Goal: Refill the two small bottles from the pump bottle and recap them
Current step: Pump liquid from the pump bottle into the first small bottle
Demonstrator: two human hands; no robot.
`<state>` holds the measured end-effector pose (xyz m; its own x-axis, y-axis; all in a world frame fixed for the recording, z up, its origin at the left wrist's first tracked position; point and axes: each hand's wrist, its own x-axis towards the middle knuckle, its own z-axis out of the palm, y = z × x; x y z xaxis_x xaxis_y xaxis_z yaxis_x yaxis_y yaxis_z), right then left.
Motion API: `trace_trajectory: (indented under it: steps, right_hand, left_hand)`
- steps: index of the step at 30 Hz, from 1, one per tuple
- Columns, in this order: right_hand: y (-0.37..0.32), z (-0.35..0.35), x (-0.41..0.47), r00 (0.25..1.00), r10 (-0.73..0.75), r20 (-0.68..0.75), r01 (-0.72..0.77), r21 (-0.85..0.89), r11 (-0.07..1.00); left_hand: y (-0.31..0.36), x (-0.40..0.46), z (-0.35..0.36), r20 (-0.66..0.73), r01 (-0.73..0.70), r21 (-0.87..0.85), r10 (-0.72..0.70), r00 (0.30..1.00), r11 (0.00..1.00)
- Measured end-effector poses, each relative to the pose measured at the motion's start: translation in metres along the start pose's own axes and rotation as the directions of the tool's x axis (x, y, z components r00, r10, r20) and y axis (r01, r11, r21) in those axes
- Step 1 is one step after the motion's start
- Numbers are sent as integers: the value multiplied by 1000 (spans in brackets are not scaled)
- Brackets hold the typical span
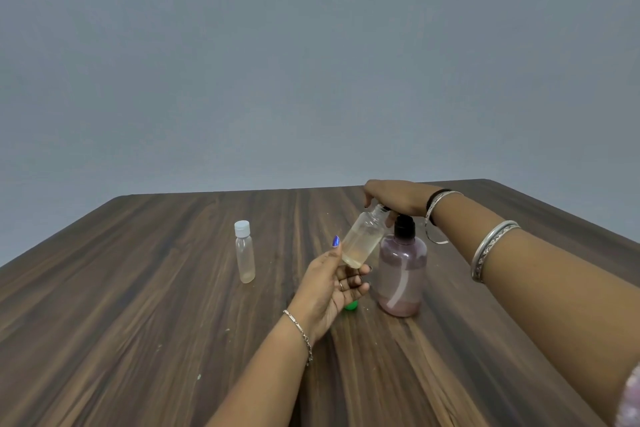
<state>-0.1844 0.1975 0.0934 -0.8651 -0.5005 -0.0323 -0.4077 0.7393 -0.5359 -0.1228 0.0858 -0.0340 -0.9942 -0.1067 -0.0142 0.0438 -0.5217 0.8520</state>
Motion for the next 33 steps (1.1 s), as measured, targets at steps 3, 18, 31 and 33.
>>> trace_trajectory:
  steps: [3, 18, 31, 33]
  right_hand:
    - [2, 3, 0, 1000, 15, 6, -15, 22, 1000]
    - [-3, -2, -3, 1000, 0, 8, 0, -14, 1000]
    - [-1, -3, -3, 1000, 8, 22, -8, 22, 1000]
    - [-2, -5, -1, 1000, 11, 26, -11, 30, 999]
  left_hand:
    - [-2, 0, 1, 3, 1, 9, -1, 1000, 1000]
    - [0, 1, 0, -10, -4, -5, 4, 1000, 1000]
    - [-1, -5, 1, -14, 18, 1, -18, 1000, 1000]
    - [-1, -4, 2, -14, 16, -5, -16, 1000, 1000]
